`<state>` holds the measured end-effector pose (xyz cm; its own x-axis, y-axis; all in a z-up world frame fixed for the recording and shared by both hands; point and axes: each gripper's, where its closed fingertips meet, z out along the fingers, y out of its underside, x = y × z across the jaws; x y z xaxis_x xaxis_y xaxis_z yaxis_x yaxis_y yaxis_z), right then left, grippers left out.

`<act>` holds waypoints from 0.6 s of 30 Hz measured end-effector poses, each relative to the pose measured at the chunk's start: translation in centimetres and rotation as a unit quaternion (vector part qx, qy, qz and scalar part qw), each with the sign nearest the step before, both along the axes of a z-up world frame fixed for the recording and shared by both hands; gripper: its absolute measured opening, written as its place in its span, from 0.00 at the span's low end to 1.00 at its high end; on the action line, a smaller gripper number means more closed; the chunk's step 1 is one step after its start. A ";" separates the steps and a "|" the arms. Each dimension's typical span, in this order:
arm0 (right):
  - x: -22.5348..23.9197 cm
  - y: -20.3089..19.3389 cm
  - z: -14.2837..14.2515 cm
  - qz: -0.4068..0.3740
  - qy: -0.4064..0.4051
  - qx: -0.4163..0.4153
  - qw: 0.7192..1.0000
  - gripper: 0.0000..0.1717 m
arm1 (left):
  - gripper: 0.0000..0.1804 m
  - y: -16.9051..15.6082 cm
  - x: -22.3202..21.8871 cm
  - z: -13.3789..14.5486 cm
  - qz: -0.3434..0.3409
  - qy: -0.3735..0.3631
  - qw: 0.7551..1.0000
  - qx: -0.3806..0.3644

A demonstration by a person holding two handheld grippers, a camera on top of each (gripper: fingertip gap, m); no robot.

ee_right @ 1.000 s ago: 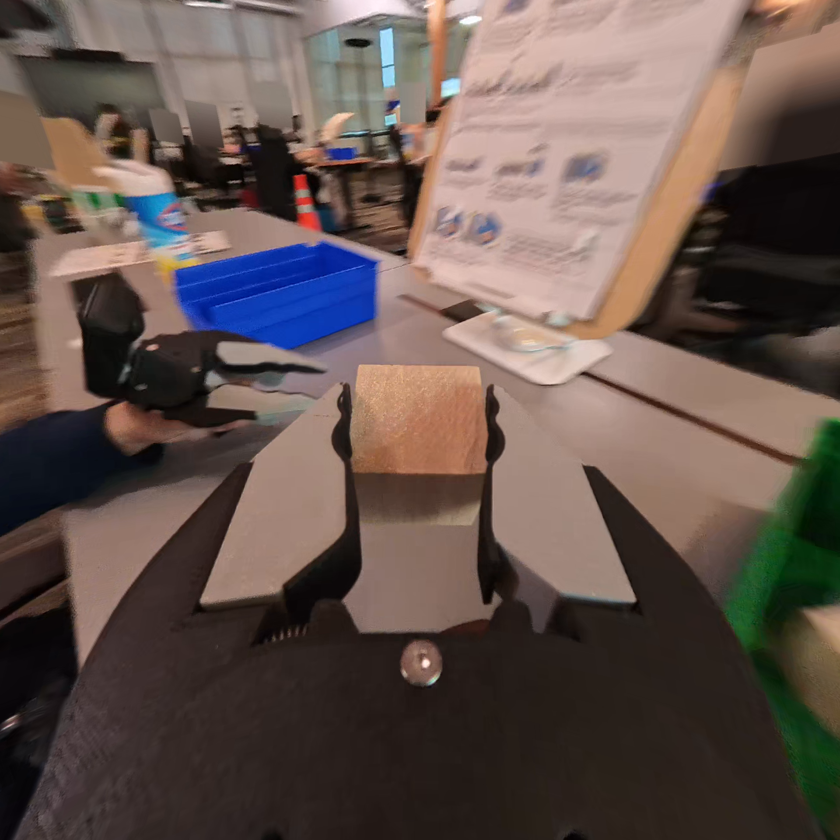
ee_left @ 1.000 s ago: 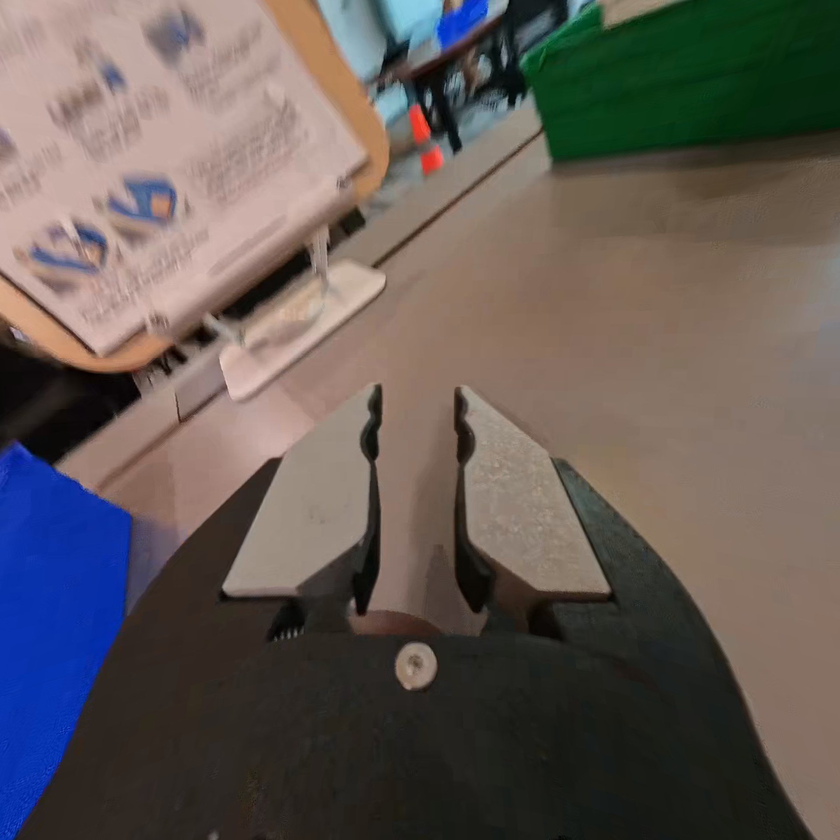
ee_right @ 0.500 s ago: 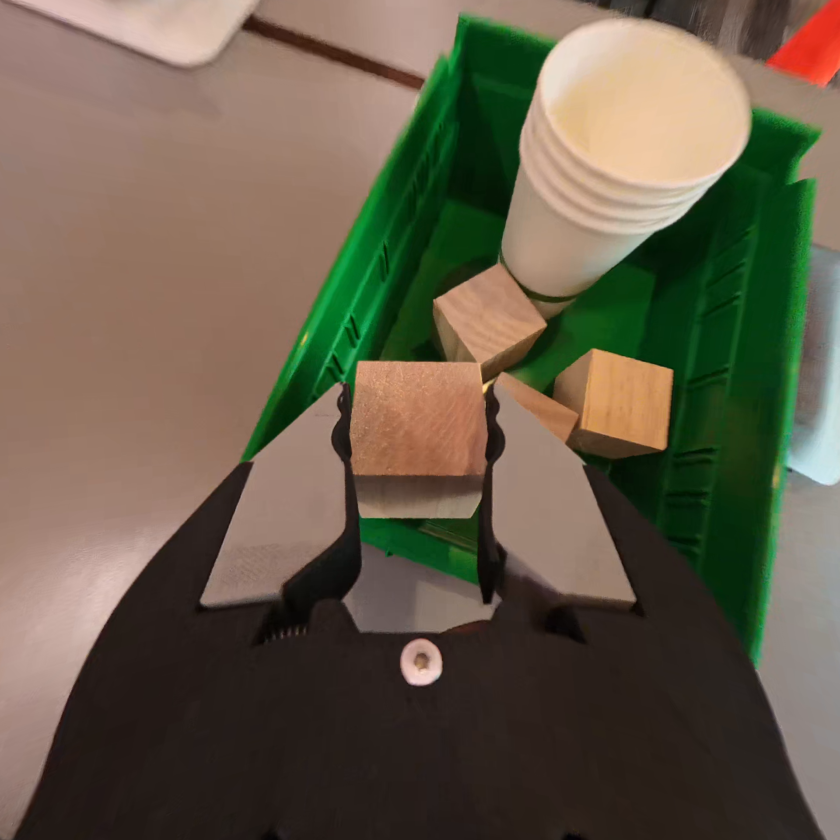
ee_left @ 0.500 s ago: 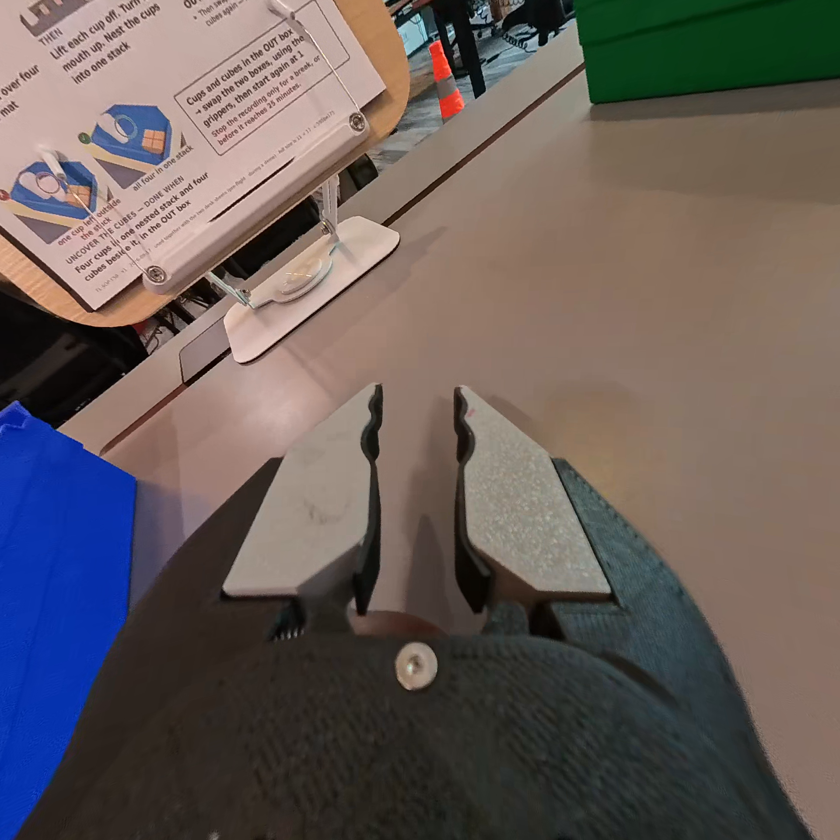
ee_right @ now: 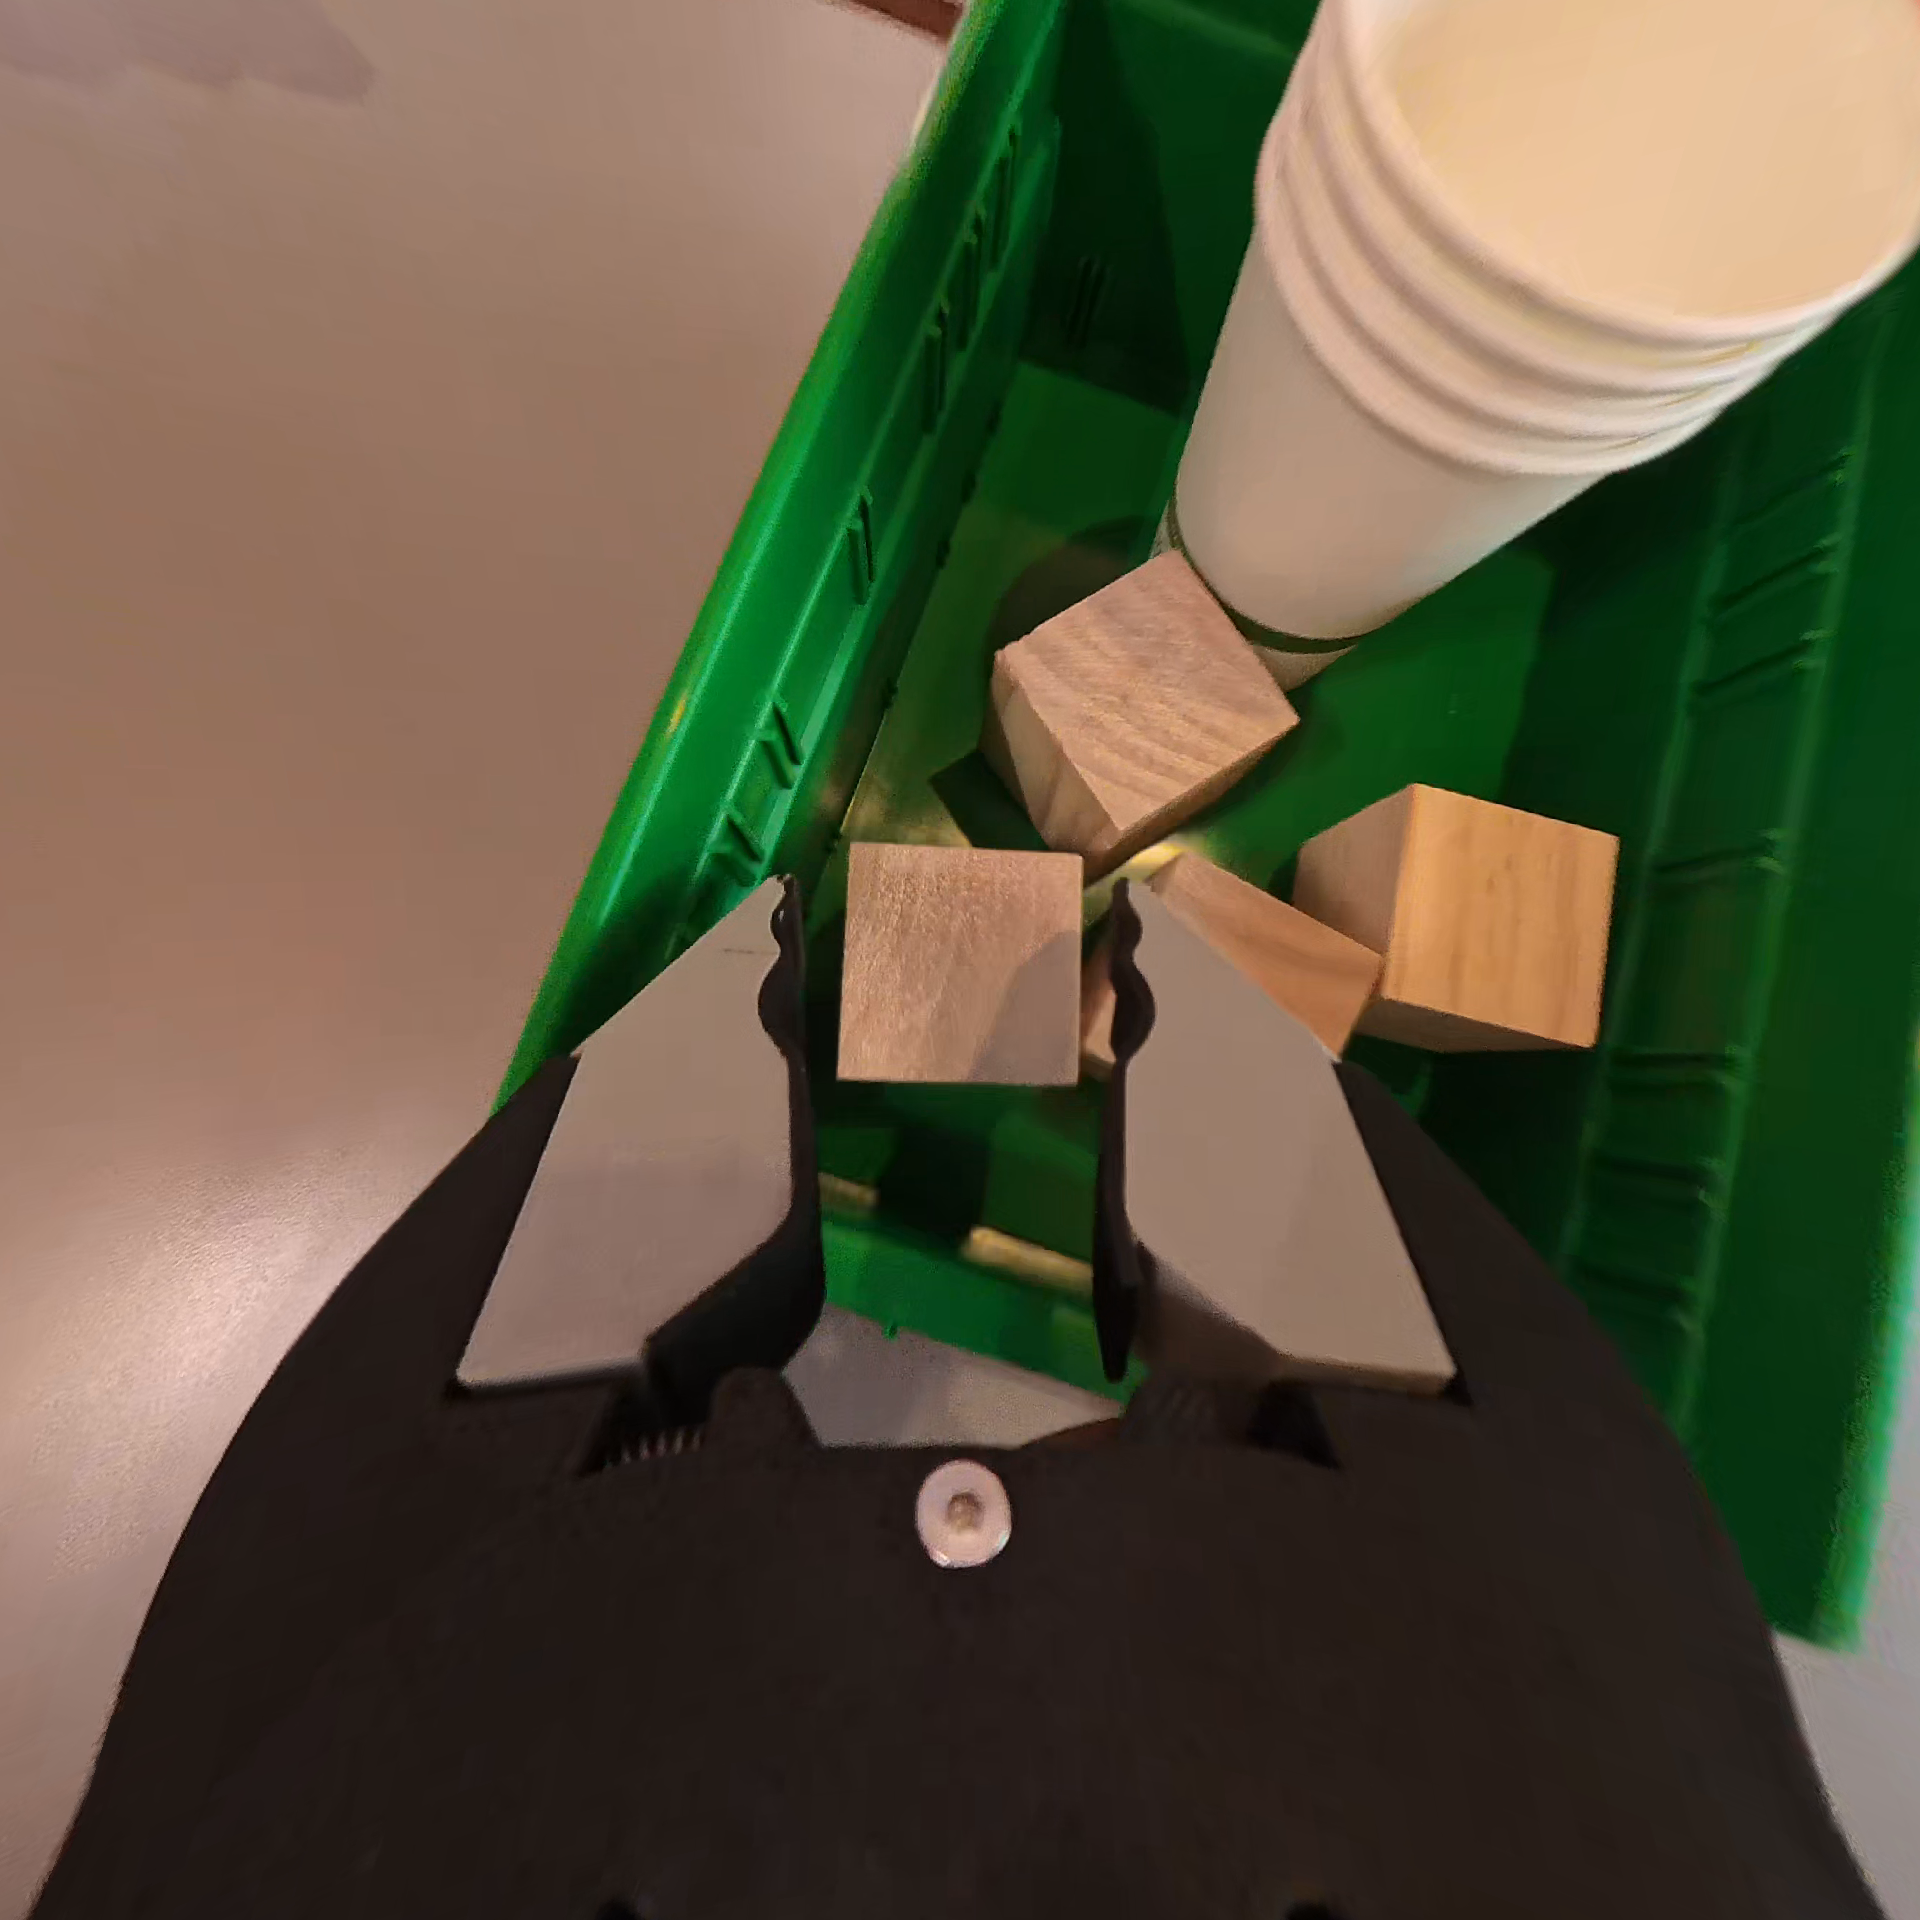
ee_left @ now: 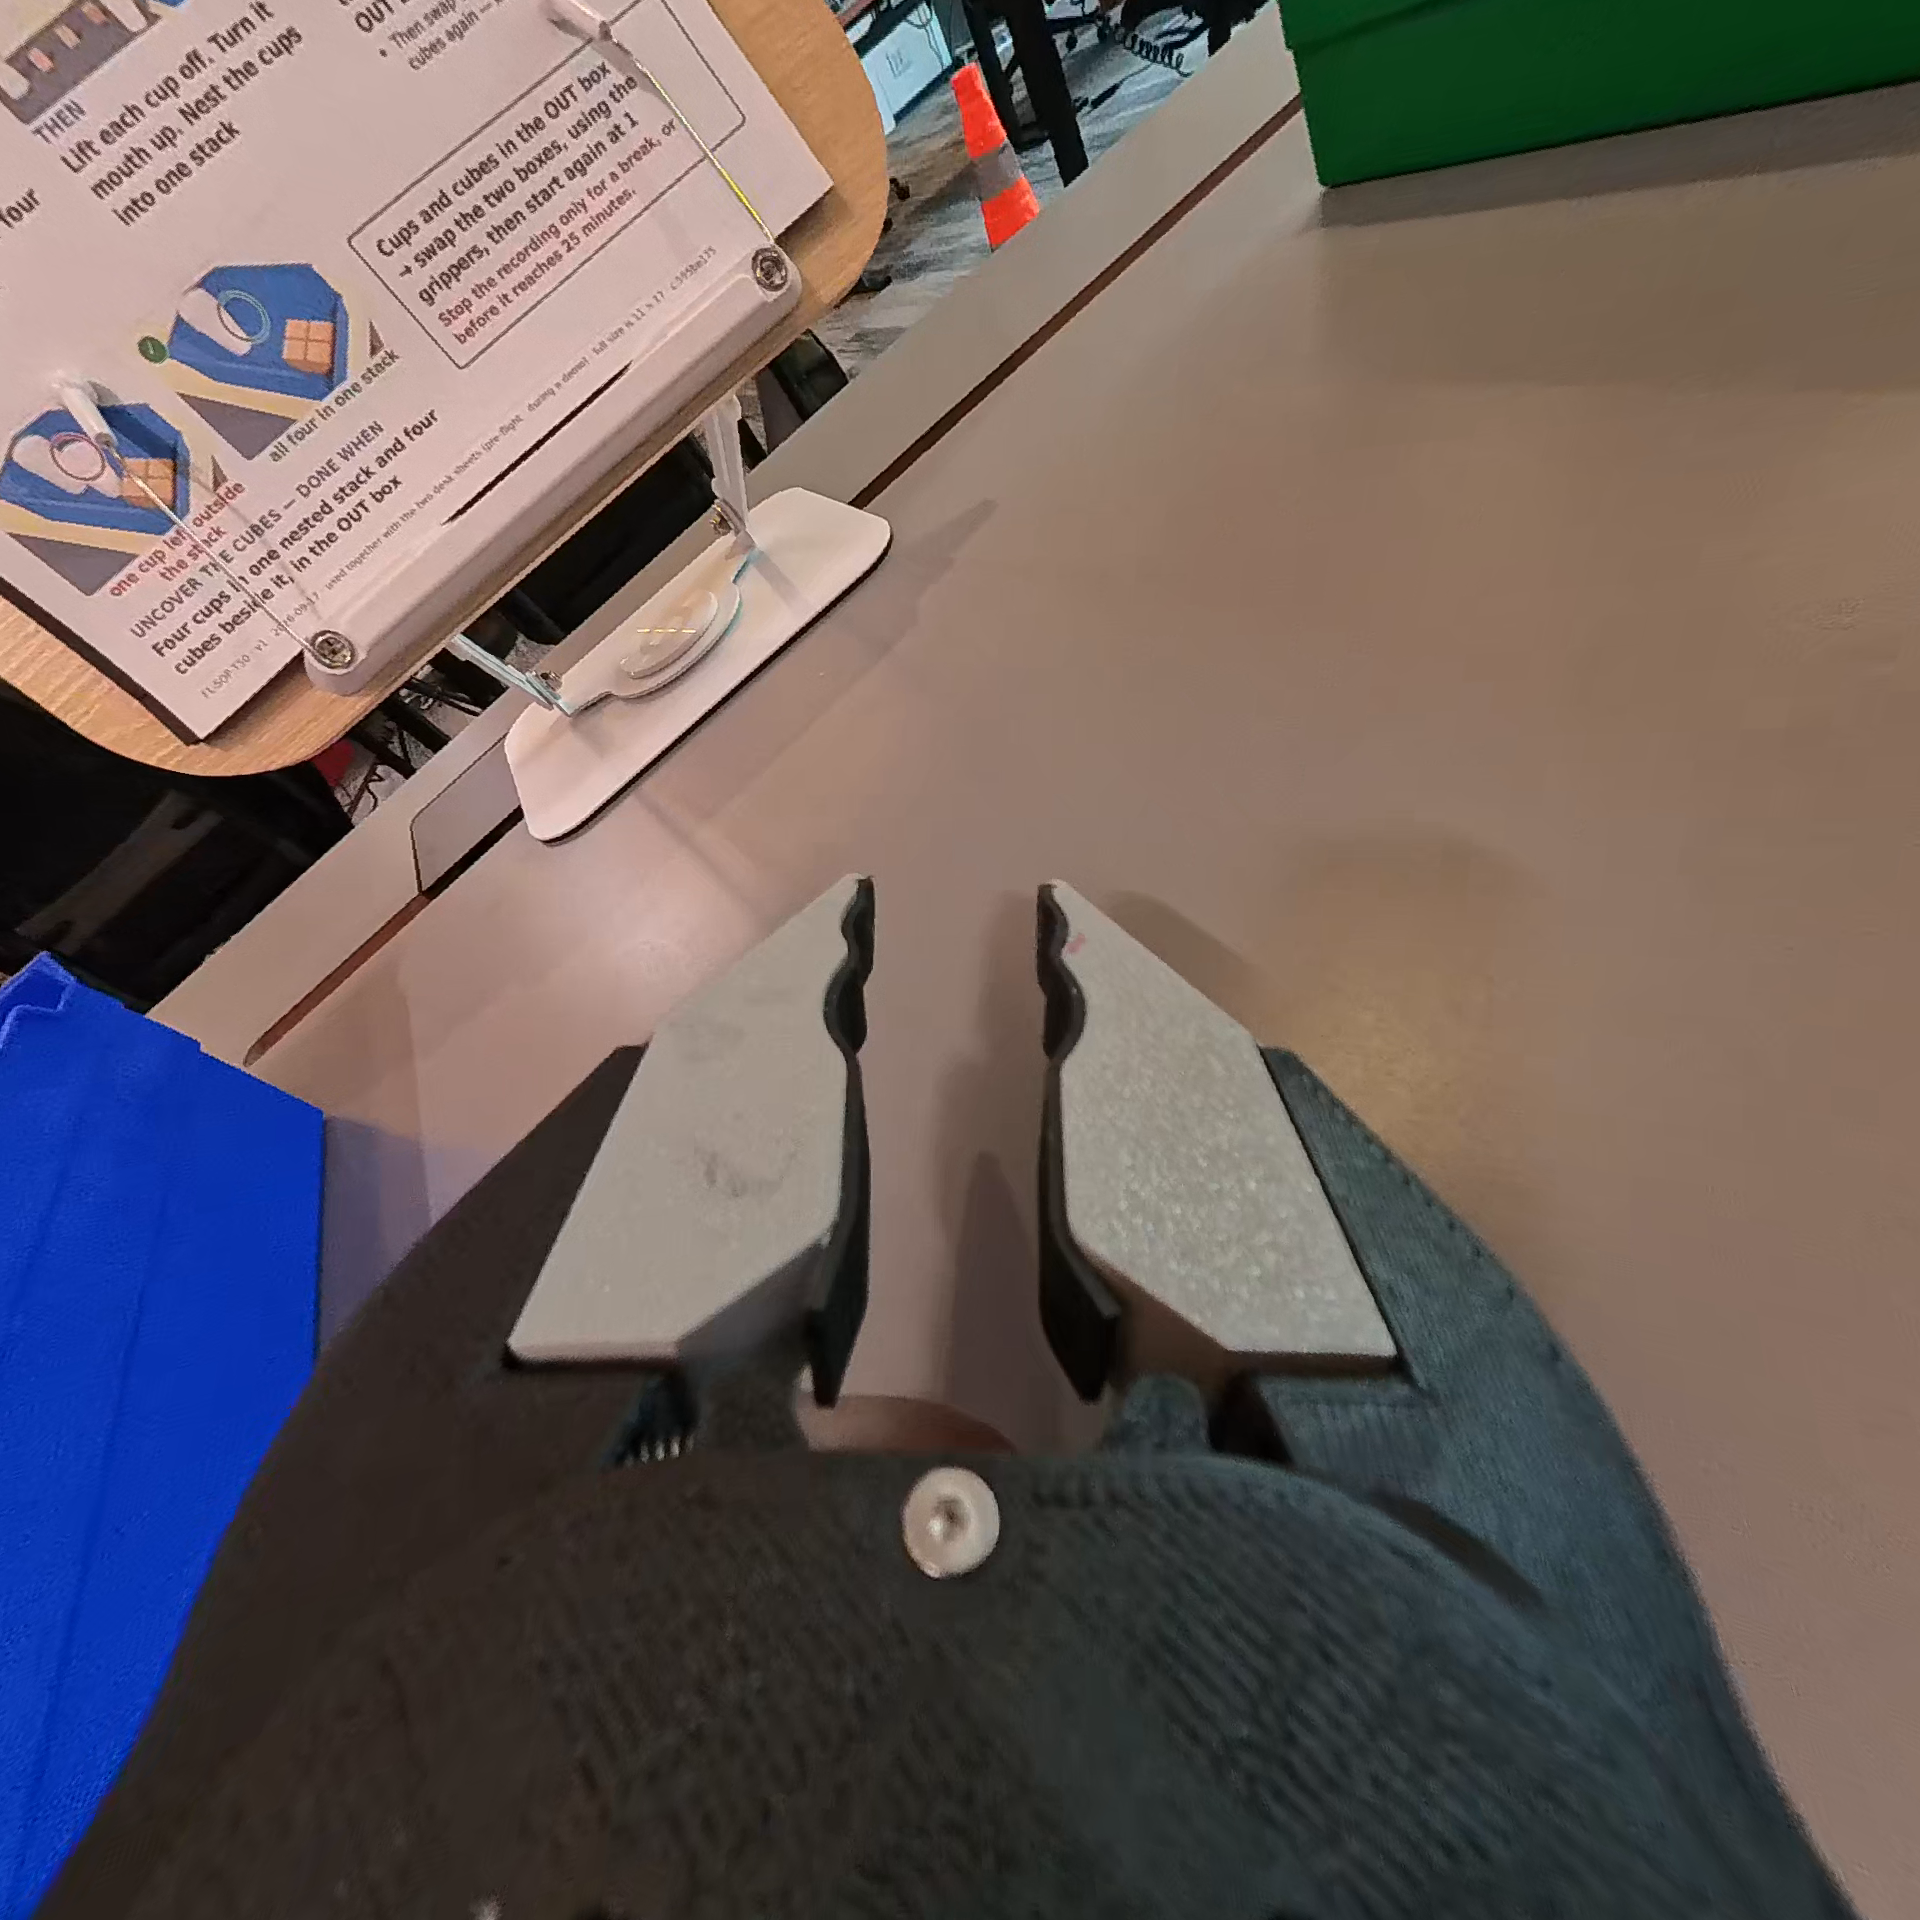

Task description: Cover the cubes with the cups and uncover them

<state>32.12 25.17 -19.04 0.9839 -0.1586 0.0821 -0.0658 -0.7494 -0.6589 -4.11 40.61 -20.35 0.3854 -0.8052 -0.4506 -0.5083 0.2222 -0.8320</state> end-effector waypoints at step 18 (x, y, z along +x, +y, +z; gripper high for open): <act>-6.3 -1.2 -0.9 0.024 -0.079 0.170 0.982 0.06 | 0.29 2.4 -12.9 4.0 0.169 -0.148 0.974 0.018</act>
